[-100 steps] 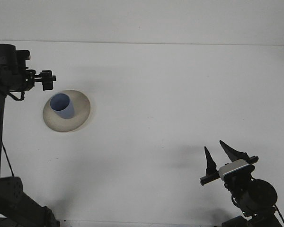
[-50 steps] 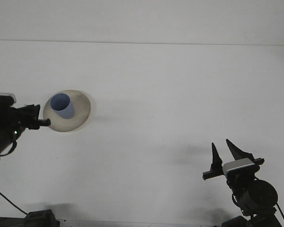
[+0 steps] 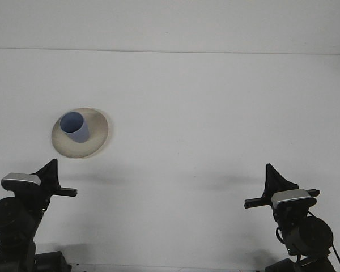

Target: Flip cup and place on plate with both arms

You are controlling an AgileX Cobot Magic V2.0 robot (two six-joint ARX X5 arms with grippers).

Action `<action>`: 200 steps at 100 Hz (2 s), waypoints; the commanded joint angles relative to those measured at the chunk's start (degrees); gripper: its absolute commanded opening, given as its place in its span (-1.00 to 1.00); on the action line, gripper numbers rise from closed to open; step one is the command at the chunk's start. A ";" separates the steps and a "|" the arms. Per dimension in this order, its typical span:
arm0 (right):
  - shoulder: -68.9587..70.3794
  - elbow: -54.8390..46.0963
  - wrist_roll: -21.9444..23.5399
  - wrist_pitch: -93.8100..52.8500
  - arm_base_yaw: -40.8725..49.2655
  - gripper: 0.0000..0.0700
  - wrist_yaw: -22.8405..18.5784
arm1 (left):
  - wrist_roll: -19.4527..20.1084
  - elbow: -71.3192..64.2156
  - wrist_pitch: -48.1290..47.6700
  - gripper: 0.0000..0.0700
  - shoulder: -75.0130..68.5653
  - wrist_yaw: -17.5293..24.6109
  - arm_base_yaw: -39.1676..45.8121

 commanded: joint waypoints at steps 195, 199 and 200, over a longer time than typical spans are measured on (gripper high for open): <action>-0.07 0.31 1.44 2.75 0.09 -1.00 0.02 | -5.25 -29.92 20.55 -0.96 -20.65 -16.74 -13.33; -0.07 0.31 1.42 2.75 0.09 -1.00 0.02 | -5.25 -29.92 20.59 -0.96 -20.65 -16.74 -13.33; -0.07 0.31 1.44 2.75 0.09 -1.00 0.02 | -5.25 -29.92 20.59 -0.96 -20.65 -16.74 -13.33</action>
